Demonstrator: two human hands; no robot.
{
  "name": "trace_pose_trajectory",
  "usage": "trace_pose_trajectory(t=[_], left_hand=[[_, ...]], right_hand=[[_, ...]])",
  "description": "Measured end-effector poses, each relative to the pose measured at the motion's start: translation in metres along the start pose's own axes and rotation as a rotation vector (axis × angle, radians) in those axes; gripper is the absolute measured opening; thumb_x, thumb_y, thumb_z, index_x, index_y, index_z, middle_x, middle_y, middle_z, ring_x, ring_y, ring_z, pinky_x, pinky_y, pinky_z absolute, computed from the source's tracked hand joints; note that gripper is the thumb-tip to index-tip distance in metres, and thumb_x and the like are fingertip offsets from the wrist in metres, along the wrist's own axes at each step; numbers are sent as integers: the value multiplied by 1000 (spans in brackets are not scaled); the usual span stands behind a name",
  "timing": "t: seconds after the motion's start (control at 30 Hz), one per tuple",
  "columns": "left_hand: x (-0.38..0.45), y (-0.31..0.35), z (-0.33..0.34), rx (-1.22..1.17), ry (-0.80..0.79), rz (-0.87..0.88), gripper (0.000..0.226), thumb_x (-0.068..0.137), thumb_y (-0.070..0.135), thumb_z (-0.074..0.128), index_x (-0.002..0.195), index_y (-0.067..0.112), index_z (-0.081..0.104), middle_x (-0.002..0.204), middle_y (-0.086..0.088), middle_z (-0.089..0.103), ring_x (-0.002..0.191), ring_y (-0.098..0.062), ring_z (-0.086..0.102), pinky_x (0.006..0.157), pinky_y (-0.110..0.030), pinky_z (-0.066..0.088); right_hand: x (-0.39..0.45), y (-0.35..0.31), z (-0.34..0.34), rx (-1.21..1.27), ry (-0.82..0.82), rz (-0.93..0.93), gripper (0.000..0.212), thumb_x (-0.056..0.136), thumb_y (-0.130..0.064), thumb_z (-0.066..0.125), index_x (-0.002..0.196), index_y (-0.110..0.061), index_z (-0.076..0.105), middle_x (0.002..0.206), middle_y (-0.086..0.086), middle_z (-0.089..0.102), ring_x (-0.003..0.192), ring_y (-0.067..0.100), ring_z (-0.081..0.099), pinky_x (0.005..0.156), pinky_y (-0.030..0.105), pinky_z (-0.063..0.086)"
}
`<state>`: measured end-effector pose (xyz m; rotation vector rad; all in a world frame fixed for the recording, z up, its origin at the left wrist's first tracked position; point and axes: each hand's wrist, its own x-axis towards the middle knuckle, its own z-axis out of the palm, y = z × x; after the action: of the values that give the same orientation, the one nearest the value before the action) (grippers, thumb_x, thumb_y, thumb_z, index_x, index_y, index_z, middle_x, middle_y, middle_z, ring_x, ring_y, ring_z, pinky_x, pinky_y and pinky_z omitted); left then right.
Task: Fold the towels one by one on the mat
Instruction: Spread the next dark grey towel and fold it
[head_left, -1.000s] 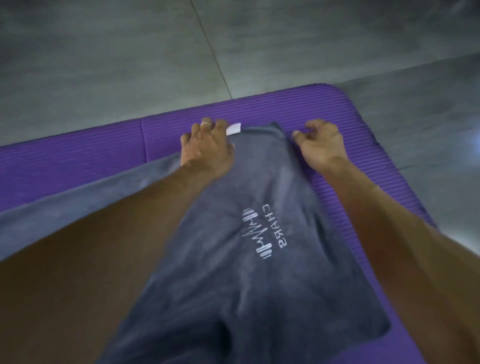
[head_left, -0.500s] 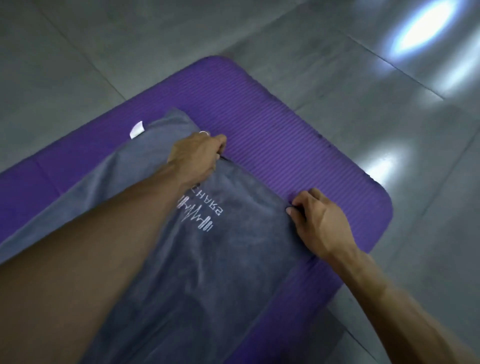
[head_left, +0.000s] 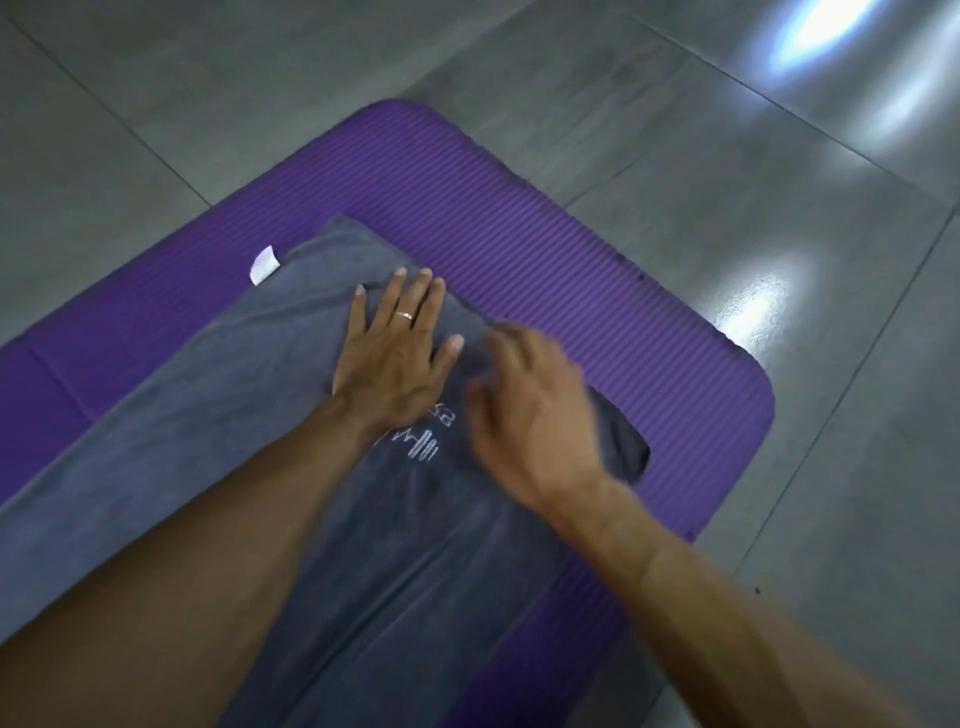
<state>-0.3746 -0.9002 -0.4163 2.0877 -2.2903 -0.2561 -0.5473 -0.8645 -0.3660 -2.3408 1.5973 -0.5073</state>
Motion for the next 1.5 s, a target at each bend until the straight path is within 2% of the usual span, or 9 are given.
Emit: trace_pose_trajectory(t=[0.1, 0.37, 0.5, 0.57, 0.63, 0.87, 1.13, 1.33, 1.5], left_hand=[[9, -4, 2, 76, -42, 1, 70, 95, 56, 10, 154, 22, -3, 163, 2, -5, 149, -20, -10, 118, -52, -6], [14, -3, -7, 113, -97, -13, 72, 95, 61, 12, 154, 25, -6, 163, 1, -6, 148, -24, -10, 117, -57, -6], [-28, 20, -13, -65, 30, -55, 71, 97, 47, 36, 153, 10, 14, 160, -11, 16, 148, -28, 9, 117, -54, 5], [-80, 39, -16, -175, 169, 10, 64, 90, 39, 47, 144, 6, 39, 148, -15, 41, 141, -30, 31, 114, -53, 23], [-137, 56, -12, -253, 244, 40, 56, 85, 35, 53, 133, 6, 52, 136, -14, 52, 133, -31, 43, 107, -49, 34], [-296, 88, 12, -156, 184, -128, 34, 81, 41, 56, 100, 15, 67, 101, -5, 59, 100, -25, 51, 86, -42, 38], [-306, 92, 24, -37, 303, -215, 18, 88, 15, 50, 83, 14, 68, 78, -2, 59, 76, -23, 53, 69, -37, 44], [-342, 104, 16, -74, 211, -303, 32, 75, 27, 73, 105, 17, 67, 101, -4, 62, 90, -24, 56, 72, -39, 47], [-423, 75, 20, 22, 255, -600, 36, 83, 37, 49, 103, 14, 66, 105, -10, 62, 95, -27, 48, 77, -41, 39]], right_hand=[[-25, 3, 26, -46, -257, -2, 65, 99, -46, 30, 151, -6, 26, 159, 12, 22, 148, 25, 18, 119, 46, 18], [-58, 95, -20, -351, -442, 179, 69, 92, -60, -8, 151, -26, -14, 161, -5, -14, 148, 14, -15, 120, 49, -6], [-67, 59, -22, -161, -231, 139, 65, 98, -50, 16, 151, -13, 24, 160, 9, 19, 149, 27, 12, 121, 48, 10], [-85, 39, -19, -119, -105, -41, 41, 95, -33, 41, 127, -9, 51, 136, 12, 50, 128, 31, 44, 103, 50, 40], [-105, 22, -15, -93, -70, -142, 27, 85, -24, 50, 107, -11, 59, 114, 8, 57, 104, 29, 55, 81, 43, 48], [-152, 8, -13, -73, -301, -410, 31, 71, -28, 62, 97, -13, 66, 110, 5, 58, 99, 25, 53, 78, 38, 43], [-154, 14, -16, -247, -325, -600, 20, 81, -16, 69, 100, -18, 62, 107, 4, 57, 96, 25, 54, 75, 39, 46], [-166, -3, -25, -196, -311, -559, 26, 80, -28, 48, 95, -15, 64, 108, 5, 59, 98, 28, 56, 79, 40, 43], [-187, -102, 7, 10, -378, -791, 24, 78, -29, 54, 93, -14, 66, 101, 4, 58, 92, 26, 55, 76, 39, 46]])
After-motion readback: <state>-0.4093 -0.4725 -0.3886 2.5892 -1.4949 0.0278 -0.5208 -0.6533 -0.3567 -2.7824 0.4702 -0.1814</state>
